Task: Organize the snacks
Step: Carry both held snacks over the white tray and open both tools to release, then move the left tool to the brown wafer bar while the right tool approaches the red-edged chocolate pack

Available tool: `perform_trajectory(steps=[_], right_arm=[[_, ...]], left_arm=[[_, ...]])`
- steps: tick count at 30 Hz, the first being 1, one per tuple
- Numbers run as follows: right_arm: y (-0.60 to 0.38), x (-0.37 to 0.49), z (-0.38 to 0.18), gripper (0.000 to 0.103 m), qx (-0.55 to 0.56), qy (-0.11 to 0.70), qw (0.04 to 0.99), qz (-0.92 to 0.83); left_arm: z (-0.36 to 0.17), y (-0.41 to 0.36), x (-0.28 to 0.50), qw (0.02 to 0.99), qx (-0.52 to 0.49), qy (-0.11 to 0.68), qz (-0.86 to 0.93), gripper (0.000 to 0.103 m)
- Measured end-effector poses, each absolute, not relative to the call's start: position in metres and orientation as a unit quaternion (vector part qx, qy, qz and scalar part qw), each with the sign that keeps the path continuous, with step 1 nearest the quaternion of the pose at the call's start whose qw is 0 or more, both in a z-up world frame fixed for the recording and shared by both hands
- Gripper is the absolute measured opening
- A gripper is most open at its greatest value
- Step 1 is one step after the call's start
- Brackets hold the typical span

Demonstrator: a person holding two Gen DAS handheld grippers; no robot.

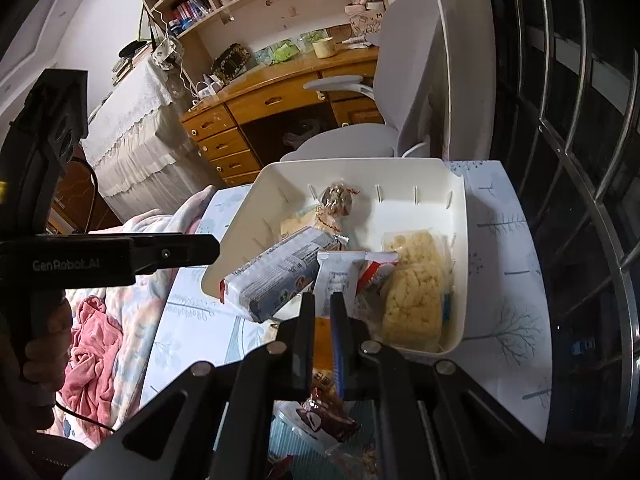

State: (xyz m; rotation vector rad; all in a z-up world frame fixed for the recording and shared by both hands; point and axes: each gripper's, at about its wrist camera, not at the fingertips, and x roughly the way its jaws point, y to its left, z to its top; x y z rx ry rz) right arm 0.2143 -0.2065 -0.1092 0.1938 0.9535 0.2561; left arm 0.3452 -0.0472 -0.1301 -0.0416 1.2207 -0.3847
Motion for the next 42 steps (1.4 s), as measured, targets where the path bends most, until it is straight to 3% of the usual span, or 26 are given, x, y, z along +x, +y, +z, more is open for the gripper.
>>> perform_trajectory(steps=[5, 10, 20, 25, 42], right_arm=[[-0.213, 0.208, -0.106, 0.008, 0.111, 0.459, 0.871, 0.136], [-0.221, 0.196, -0.104, 0.025, 0.126, 0.465, 0.863, 0.154], [-0.231, 0.167, -0.116, 0.025, 0.123, 0.501, 0.834, 0.198], [-0.234, 0.153, -0.128, 0.038, 0.119, 0.524, 0.817, 0.21], [-0.238, 0.128, -0.165, 0.047, 0.192, 0.585, 0.768, 0.176]], left_arm=[[-0.126, -0.041, 0.332, 0.804, -0.027, 0.572, -0.159, 0.053], [-0.121, -0.038, 0.31, 0.811, -0.036, 0.568, -0.136, 0.053], [-0.131, -0.031, 0.242, 0.813, -0.069, 0.573, -0.078, 0.053], [-0.147, -0.023, 0.208, 0.806, -0.103, 0.581, -0.047, 0.053], [-0.175, 0.014, 0.154, 0.793, -0.125, 0.596, -0.013, 0.053]])
